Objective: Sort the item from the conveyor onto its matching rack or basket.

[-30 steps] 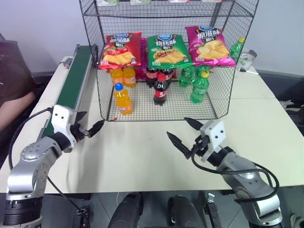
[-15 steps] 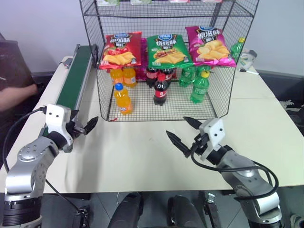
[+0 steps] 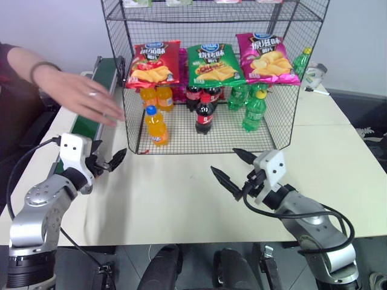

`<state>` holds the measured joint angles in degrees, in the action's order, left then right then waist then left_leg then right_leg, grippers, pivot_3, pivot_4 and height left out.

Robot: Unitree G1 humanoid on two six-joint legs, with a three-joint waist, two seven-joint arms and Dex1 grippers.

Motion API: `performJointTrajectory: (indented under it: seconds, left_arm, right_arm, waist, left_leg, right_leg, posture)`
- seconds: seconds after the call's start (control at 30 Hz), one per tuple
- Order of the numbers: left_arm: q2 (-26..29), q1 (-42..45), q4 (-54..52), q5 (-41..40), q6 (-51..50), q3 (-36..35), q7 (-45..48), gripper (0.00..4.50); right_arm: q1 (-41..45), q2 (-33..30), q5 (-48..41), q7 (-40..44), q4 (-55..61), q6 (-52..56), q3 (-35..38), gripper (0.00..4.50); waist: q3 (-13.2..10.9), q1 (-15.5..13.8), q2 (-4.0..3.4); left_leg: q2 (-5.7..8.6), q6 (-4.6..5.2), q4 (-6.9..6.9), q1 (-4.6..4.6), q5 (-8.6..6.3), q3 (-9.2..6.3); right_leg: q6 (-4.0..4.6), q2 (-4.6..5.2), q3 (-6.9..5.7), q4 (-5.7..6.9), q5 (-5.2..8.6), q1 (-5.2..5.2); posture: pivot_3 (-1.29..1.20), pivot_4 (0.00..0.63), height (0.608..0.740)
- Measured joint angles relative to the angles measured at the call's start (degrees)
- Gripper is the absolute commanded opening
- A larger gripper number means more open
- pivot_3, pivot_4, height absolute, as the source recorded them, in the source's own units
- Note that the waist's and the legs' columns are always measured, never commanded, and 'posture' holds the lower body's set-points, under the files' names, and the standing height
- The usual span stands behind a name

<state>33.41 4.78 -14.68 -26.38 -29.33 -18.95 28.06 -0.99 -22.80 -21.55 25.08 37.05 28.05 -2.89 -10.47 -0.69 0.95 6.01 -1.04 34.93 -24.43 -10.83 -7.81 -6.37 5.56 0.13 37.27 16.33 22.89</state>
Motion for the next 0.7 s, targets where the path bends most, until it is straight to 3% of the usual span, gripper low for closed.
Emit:
performJointTrajectory:
  seconds: [0.7]
  left_arm:
    - [-1.5, 0.5, 0.0, 0.0, 0.0, 1.3, 0.0, 4.45]
  right_arm:
    - [1.2, 0.3, 0.0, -0.2, 0.0, 0.2, 0.0, 4.5]
  waist:
    - [0.0, 0.0, 0.0]
  left_leg:
    - [0.0, 0.0, -0.02, 0.0, 0.0, 0.0]
  right_leg:
    - [0.0, 0.0, 0.0, -0.02, 0.0, 0.0]
  posture:
    - [0.0, 0.15, 0.74]
